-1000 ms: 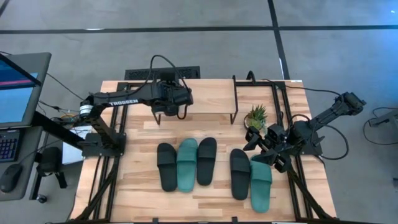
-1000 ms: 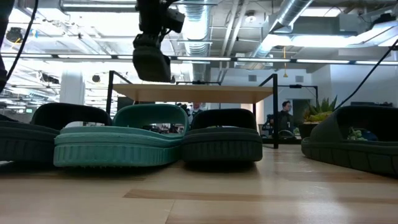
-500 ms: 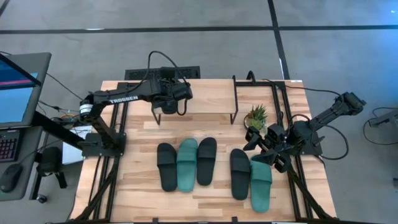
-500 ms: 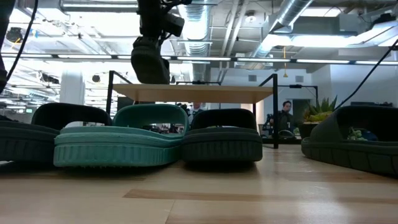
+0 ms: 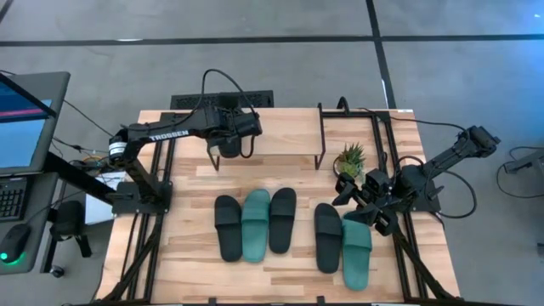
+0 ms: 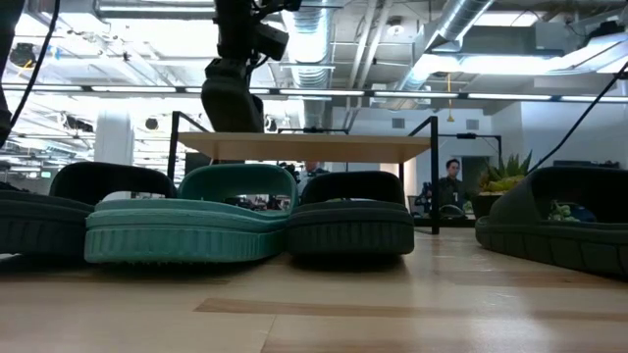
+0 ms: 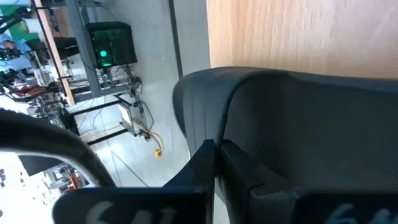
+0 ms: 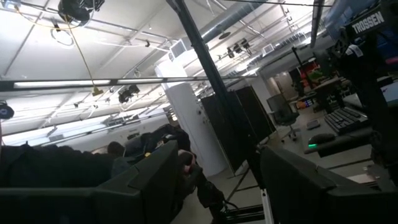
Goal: Pick and place slides into the shelf
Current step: Put the black slipper on the shelf
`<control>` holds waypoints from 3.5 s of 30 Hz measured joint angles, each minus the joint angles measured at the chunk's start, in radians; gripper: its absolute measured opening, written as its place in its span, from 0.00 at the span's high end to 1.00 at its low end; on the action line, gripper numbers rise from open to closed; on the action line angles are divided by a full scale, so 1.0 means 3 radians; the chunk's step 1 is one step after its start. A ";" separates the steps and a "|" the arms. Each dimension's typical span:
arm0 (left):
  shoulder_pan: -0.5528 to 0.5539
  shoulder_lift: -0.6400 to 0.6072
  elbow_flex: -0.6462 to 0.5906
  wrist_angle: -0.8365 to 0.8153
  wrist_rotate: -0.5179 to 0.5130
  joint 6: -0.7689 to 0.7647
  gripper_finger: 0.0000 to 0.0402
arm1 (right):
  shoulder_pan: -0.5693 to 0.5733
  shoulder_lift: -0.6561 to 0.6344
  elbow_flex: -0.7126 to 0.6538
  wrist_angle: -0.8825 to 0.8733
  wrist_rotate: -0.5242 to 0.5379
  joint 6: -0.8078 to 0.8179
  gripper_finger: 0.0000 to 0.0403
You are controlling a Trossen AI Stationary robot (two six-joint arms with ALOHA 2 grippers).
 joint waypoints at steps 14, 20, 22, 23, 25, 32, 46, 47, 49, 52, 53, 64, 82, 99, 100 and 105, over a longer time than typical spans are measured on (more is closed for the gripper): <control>0.0017 0.0000 0.0001 -0.0143 0.0160 -0.0154 1.00 | 0.0000 0.0000 0.0000 0.0000 0.0000 0.0000 0.47; 0.0017 0.0000 0.0001 -0.0170 0.0288 -0.0166 1.00 | 0.0000 0.0000 0.0000 0.0000 0.0000 0.0001 0.47; 0.0020 0.0000 0.0001 -0.0220 0.0348 -0.0198 1.00 | 0.0000 0.0000 0.0000 0.0000 0.0000 0.0001 0.47; 0.0029 0.0003 0.0001 -0.0244 0.0356 -0.0212 1.00 | 0.0000 0.0000 0.0000 0.0000 0.0000 0.0001 0.47; 0.0049 0.0017 0.0004 -0.0306 0.0397 -0.0266 1.00 | 0.0000 0.0000 0.0000 0.0000 0.0000 0.0001 0.47; 0.0104 0.0022 0.0004 -0.0368 0.0422 -0.0352 1.00 | 0.0000 -0.0001 0.0000 0.0001 0.0000 0.0001 0.47; 0.0122 0.0023 0.0004 -0.0277 0.0290 0.0112 1.00 | 0.0000 -0.0001 0.0001 0.0001 0.0056 0.0003 0.47; 0.0130 0.0023 0.0004 -0.0278 0.0332 0.0111 1.00 | 0.0000 -0.0001 0.0000 0.0001 0.0065 0.0003 0.47; 0.0161 0.0023 0.0004 -0.0302 0.0455 0.0077 1.00 | 0.0001 -0.0001 0.0000 0.0001 0.0065 0.0003 0.47; 0.0196 0.0023 0.0004 -0.0363 0.0628 0.0015 1.00 | 0.0001 -0.0001 0.0000 0.0001 0.0065 0.0003 0.47; 0.0197 0.0023 0.0004 -0.0377 0.0647 0.0003 1.00 | 0.0000 -0.0001 0.0000 0.0001 0.0065 0.0003 0.47; 0.0198 0.0023 0.0004 -0.0365 0.0674 0.0007 1.00 | 0.0000 -0.0001 0.0000 0.0001 0.0065 0.0002 0.47; 0.0248 0.0024 0.0003 -0.0584 0.0857 -0.0127 0.71 | 0.0000 -0.0001 0.0000 0.0001 0.0065 0.0001 0.47; 0.0143 0.0024 0.0003 -0.0659 0.0936 -0.0170 0.71 | 0.0000 0.0000 0.0000 -0.0018 0.0064 0.0001 0.47; 0.0145 0.0024 0.0003 -0.0664 0.0967 -0.0171 0.71 | 0.0000 0.0000 0.0000 -0.0018 0.0064 0.0001 0.47; 0.0130 0.0024 0.0003 -0.0685 0.1033 -0.0236 0.71 | 0.0000 0.0000 0.0000 -0.0023 0.0063 0.0015 0.47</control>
